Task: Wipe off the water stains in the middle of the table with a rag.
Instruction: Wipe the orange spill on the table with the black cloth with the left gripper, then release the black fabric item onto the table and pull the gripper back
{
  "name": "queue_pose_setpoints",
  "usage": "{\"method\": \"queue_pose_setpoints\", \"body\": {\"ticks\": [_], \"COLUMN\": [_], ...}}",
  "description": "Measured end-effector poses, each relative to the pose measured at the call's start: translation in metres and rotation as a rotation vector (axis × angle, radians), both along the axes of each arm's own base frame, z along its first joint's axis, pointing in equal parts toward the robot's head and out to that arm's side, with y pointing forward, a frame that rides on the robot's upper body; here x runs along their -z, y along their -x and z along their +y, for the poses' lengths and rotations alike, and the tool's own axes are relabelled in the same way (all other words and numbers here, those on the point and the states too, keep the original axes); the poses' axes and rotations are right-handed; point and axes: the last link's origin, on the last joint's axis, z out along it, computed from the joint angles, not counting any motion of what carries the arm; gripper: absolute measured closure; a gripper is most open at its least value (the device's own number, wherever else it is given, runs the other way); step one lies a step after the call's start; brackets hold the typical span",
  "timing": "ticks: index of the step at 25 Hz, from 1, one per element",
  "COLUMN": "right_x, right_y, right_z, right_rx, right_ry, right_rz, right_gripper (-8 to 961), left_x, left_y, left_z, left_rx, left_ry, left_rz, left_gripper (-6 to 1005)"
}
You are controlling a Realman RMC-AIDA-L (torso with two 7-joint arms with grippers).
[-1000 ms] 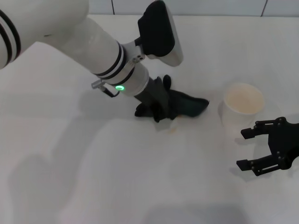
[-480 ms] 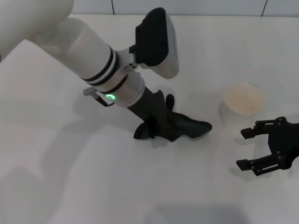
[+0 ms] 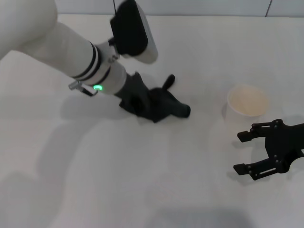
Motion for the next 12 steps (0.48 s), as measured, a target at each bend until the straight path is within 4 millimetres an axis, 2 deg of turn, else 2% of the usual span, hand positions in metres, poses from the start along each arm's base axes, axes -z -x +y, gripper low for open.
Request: {"method": "queue_pose_setpoints", "body": {"ticks": [6,12], "right_x": [0.0,0.001], "right_y": [0.0,0.001], "right_z": [0.001,0.003], "right_rx": [0.001,-0.001], "right_ry": [-0.002,-0.002], "right_rz": [0.001,0.001], "right_gripper": [84,84], "left_x": [-0.009,-0.001], "left_y": [-0.002,-0.004], "left_z": [0.014,0.003], "left_rx": [-0.01,0.009], "left_ry": [-0.076,-0.005], "left_rz": [-0.041,-0.028], "left_gripper": [891,884]}}
